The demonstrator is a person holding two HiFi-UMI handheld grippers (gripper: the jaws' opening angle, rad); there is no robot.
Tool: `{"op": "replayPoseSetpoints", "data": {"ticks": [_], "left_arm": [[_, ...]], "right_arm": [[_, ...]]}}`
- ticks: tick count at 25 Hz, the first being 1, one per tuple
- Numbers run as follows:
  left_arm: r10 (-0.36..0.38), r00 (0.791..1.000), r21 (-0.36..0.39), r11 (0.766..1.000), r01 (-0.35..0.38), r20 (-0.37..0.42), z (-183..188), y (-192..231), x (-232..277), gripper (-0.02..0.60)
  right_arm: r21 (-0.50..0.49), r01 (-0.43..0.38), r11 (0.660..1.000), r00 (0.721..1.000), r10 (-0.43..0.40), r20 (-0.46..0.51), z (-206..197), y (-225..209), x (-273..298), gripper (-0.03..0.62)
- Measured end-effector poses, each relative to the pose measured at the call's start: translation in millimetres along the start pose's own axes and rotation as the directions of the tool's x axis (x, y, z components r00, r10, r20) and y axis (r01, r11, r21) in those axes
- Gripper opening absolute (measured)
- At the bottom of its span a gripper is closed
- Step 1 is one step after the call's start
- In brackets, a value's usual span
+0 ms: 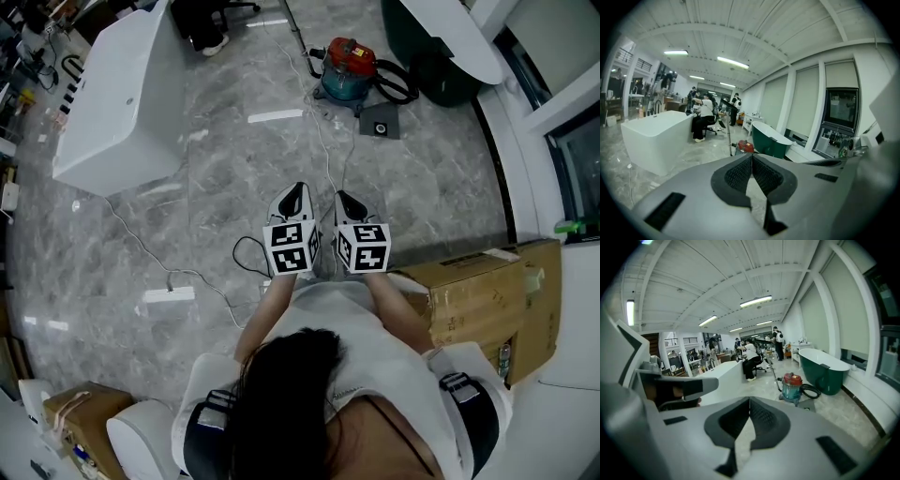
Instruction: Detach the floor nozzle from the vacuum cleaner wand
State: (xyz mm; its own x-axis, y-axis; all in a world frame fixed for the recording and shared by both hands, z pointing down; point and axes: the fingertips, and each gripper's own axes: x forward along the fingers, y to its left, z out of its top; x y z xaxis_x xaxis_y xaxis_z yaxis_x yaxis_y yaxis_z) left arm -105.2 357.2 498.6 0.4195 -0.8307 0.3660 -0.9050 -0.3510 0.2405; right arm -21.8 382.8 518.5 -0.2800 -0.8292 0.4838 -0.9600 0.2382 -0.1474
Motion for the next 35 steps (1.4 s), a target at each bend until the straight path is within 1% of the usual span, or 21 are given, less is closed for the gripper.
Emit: {"op": "replayPoseSetpoints", "data": {"ticks": [5,9,13,19,26,35], "left_arm": [[-0.027,1.0,0.025,0.999,0.028,-0.009,2,4,2,0.008],[-0.039,0.999,0.005,0.999,0.039,0.012,8,6,4,0.005],[-0.045,0.999,0.011,0.999,0.045,0.007,14,6,7,0.005],[-0.058,0.998,0.003,0.998,0.058,0.006,14,-1,12,0.005],[-0.054,0.999,0.005,0.999,0.054,0.001,21,-9,31,0.005],[-0.012,1.0,-0.024,1.0,0.012,0.004,32,-11,68,0.005]], "right_arm": [[0.015,0.033,0.999,0.999,-0.033,0.008,4,-1,6,0.015],[0.016,0.039,0.999,0.999,-0.039,0.005,3,-2,8,0.015],[0.018,0.046,0.999,0.999,-0.046,0.003,5,-4,7,0.015],[0.026,0.049,0.998,0.998,-0.049,0.026,14,-12,8,0.015],[0.002,0.03,1.0,0.999,-0.03,0.04,30,-25,19,0.015],[-0.015,0.01,1.0,0.999,-0.01,0.037,52,-56,47,0.015]]}}
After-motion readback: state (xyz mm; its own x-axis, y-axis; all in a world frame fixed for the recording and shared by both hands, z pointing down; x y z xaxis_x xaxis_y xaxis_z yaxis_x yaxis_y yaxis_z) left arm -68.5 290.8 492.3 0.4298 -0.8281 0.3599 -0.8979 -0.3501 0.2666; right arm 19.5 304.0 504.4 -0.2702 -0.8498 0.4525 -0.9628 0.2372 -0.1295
